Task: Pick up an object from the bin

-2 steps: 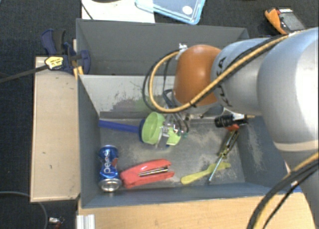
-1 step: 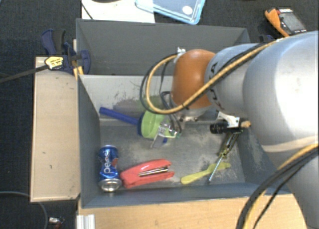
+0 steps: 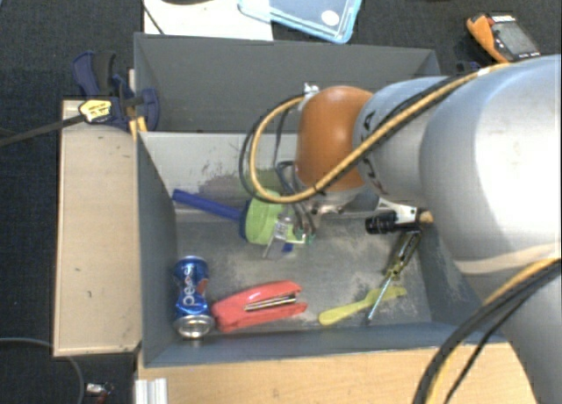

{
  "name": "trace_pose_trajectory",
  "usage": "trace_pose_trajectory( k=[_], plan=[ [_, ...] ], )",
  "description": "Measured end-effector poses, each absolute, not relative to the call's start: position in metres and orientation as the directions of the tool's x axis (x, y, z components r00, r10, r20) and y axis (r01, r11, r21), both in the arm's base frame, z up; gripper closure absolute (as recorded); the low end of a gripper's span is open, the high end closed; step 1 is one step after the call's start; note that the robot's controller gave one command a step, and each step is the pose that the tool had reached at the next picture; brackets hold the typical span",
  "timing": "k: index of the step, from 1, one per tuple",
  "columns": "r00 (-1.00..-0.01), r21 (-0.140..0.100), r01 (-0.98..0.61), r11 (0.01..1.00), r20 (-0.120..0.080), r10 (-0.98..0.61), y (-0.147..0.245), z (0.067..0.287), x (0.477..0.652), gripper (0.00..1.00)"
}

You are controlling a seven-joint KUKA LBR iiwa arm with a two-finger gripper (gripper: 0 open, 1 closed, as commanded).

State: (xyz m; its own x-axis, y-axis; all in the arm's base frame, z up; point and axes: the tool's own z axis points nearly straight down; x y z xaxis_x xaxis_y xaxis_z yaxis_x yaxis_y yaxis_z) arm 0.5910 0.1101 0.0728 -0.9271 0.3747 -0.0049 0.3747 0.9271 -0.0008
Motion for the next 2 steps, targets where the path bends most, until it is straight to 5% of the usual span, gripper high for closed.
trace_pose_trajectory(
  k=[2],
  plan=[
    [-0.927, 0.0, 0.375, 0.927, -0.004, 0.375, 0.1103, 0.0814, 0.5895, 1.0]
  ],
)
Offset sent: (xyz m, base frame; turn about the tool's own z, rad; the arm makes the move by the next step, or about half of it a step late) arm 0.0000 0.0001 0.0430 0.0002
